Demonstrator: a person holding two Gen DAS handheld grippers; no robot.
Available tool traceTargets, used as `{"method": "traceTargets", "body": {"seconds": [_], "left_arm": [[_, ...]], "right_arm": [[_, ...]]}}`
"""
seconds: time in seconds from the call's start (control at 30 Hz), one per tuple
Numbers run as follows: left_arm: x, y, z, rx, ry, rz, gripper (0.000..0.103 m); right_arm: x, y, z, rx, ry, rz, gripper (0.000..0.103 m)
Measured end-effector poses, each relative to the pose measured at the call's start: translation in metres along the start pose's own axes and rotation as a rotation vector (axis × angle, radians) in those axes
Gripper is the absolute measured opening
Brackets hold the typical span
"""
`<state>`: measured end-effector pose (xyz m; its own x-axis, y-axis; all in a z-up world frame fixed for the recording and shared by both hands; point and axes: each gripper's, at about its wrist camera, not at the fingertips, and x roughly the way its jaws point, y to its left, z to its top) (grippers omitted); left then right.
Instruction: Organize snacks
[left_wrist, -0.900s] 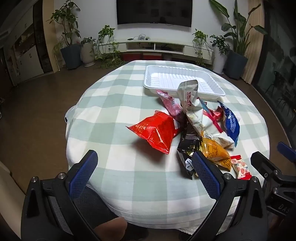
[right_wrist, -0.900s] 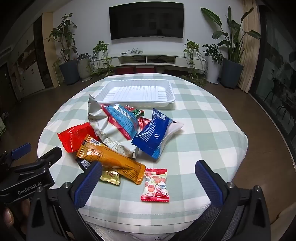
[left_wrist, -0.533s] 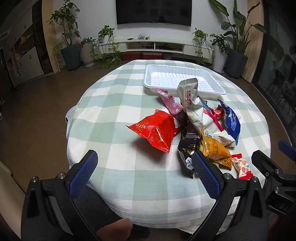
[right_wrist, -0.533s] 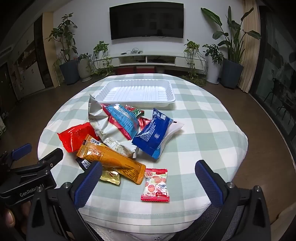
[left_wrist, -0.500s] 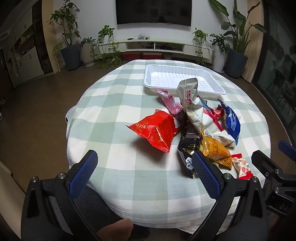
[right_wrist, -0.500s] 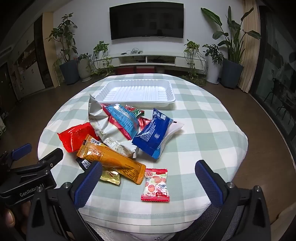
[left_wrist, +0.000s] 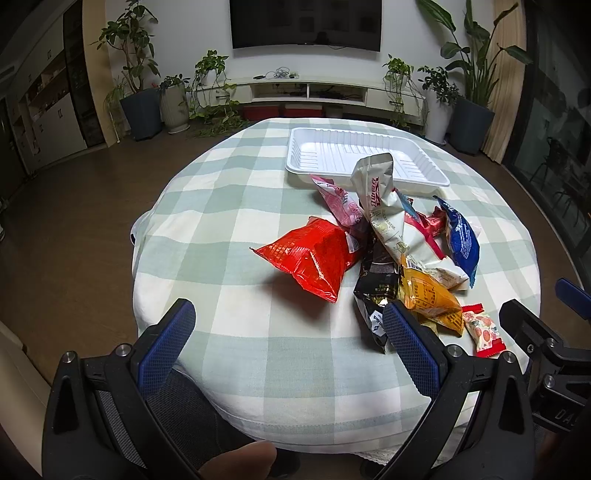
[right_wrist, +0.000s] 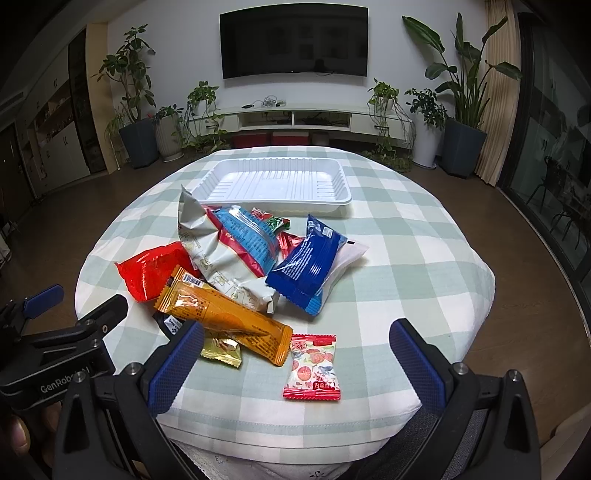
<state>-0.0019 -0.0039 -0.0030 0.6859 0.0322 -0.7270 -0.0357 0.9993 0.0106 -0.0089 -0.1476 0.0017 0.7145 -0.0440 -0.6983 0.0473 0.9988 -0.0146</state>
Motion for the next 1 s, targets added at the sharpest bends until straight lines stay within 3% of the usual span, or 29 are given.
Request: {"method": "traceTargets", "body": {"seconds": [1.0], "left_arm": [[0.0001, 0.0014, -0.0018, -0.004, -0.002, 0.005, 0.103]], "right_arm": [[-0.0013, 0.0006, -0.0016, -0.002, -0.001, -0.002, 0.102]]}}
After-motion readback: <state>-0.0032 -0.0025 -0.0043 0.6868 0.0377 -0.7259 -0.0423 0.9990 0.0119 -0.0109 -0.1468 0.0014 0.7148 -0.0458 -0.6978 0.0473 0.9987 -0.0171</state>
